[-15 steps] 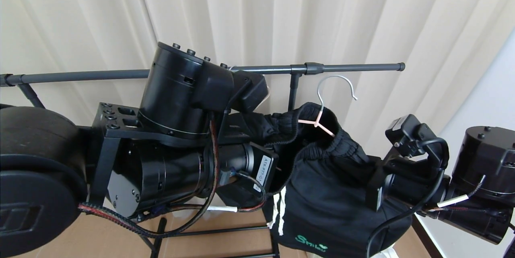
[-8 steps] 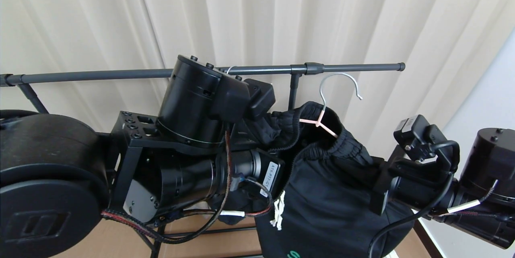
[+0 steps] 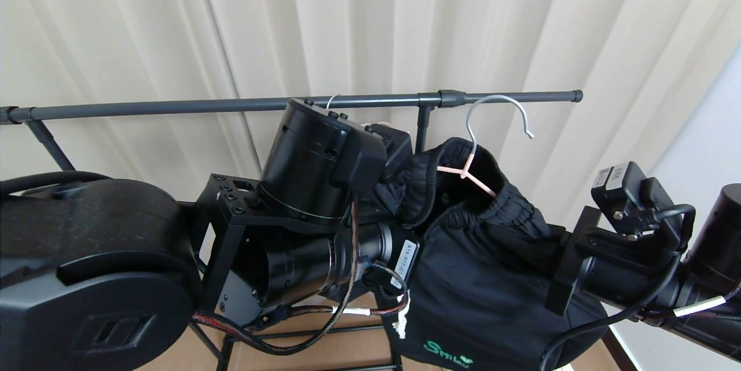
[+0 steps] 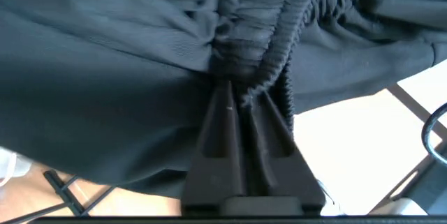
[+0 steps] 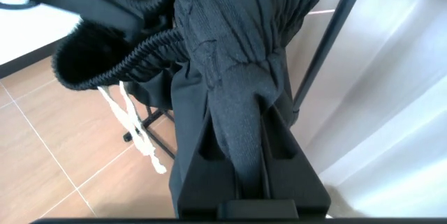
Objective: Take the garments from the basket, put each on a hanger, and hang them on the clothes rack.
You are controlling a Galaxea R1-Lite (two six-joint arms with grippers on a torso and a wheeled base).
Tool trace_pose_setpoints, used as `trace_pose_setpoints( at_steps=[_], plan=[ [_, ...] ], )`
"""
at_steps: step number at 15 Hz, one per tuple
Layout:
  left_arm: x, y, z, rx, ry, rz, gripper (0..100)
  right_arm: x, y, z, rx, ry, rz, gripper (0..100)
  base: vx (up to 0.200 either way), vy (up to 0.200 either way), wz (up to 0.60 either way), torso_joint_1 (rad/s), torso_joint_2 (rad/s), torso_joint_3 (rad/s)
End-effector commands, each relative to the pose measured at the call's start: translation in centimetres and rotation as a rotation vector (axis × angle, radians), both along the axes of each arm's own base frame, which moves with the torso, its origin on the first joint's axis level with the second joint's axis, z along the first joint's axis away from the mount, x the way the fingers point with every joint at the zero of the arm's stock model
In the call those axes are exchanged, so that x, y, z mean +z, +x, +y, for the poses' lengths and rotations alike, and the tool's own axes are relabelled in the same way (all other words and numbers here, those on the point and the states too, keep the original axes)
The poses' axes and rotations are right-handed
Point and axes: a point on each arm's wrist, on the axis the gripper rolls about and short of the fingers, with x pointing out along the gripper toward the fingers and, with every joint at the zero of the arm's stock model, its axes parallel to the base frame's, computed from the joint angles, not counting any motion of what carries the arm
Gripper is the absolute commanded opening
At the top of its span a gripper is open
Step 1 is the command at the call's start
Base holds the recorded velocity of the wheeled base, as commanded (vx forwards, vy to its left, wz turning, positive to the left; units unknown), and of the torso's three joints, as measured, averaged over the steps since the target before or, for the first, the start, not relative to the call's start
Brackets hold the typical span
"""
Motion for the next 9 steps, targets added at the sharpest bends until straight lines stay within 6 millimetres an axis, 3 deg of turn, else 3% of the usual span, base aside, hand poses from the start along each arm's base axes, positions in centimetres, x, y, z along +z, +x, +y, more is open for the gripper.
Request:
trace_pose_setpoints(
  at_steps=[1, 3, 9],
  plan=[
    [-0.3, 0.0, -0.2, 0.005, 0.008, 0.001, 100, 0.1, -0.2, -0.1, 0.001, 0.004, -0.007, 0, 0.000, 0.000, 0.00, 0.000, 0.00, 0.000],
    [0.1, -0.7, 0.3, 0.029, 0.017, -0.020, 100, 0.1, -0.2, -0.1, 0.003, 0.004, -0.007, 0, 0.000, 0.000, 0.00, 0.000, 0.00, 0.000],
    [1.8, -4.2, 5.2, -0.010, 0.030, -0.100, 100, 0.0, -0.1, -0.1, 0.029, 0.004, 0.002, 0, 0.000, 0.000, 0.00, 0.000, 0.00, 0.000]
  ],
)
